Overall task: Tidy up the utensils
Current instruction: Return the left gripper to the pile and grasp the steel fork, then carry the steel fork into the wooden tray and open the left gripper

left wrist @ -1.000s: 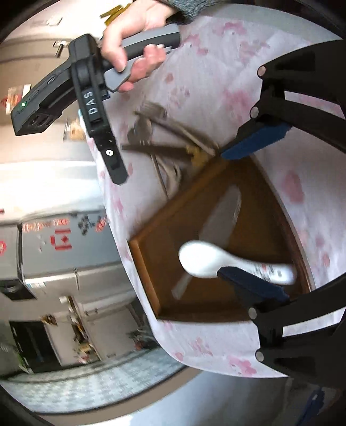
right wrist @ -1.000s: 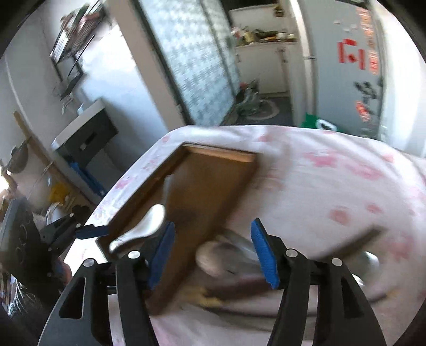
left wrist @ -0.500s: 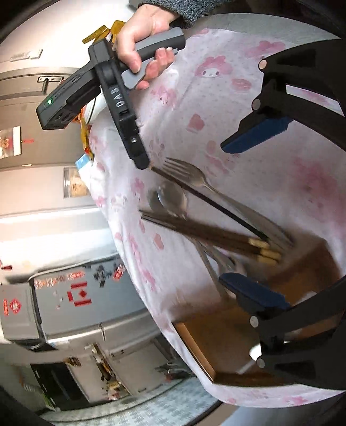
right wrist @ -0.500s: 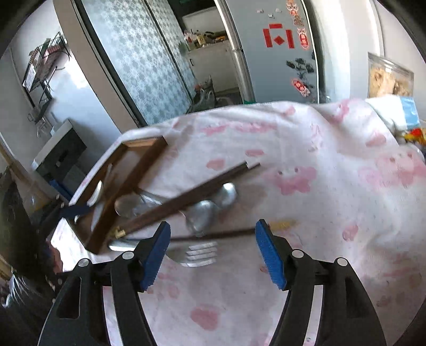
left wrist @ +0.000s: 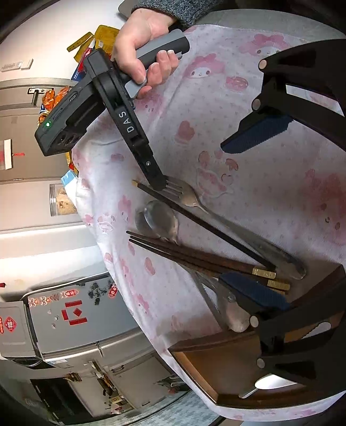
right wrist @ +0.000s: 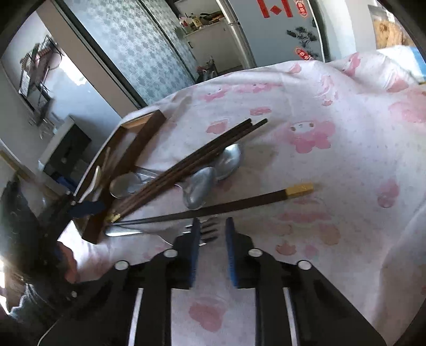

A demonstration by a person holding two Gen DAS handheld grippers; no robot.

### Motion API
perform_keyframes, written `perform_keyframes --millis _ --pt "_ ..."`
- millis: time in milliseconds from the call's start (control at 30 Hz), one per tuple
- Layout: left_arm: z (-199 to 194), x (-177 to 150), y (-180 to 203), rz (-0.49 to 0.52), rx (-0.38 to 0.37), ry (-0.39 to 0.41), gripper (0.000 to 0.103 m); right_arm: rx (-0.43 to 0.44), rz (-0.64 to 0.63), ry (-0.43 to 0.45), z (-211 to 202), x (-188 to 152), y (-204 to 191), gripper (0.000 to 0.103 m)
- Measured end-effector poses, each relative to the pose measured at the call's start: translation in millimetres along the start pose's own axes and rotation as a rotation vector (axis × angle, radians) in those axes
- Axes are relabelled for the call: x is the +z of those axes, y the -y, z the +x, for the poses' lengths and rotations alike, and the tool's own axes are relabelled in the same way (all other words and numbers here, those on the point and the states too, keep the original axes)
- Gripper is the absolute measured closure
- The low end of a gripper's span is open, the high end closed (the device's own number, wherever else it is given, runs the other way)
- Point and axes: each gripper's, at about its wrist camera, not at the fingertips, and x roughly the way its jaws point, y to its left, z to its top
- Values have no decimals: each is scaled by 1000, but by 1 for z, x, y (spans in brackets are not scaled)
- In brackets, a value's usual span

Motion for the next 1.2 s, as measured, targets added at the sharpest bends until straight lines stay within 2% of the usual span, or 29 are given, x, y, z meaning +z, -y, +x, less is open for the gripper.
perform_keyframes --millis 200,367,433,600,700,867,1000,1200 --pt "-1 0 -1 -9 -3 1 14 -12 -81 64 -26 -2 -20 94" --pt "2 2 2 -6 -9 -3 21 30 -140 105 -57 -4 -39 98" --pt "4 3 1 -18 -5 -9 33 33 -153 112 -66 -5 -44 99" --pt "10 3 0 -31 -14 -38 51 24 -158 122 -77 -6 -48 99" --pt "14 3 -1 -37 11 -52 80 17 -154 124 -79 -7 -48 99" --pt "10 3 2 -31 -5 -51 81 -12 -151 128 -84 -8 -52 99" --pt "-5 8 2 -31 -8 -20 83 -22 -168 143 -93 1 -64 99" --pt "-30 10 -22 -102 13 18 83 -19 -221 156 -88 23 -97 98"
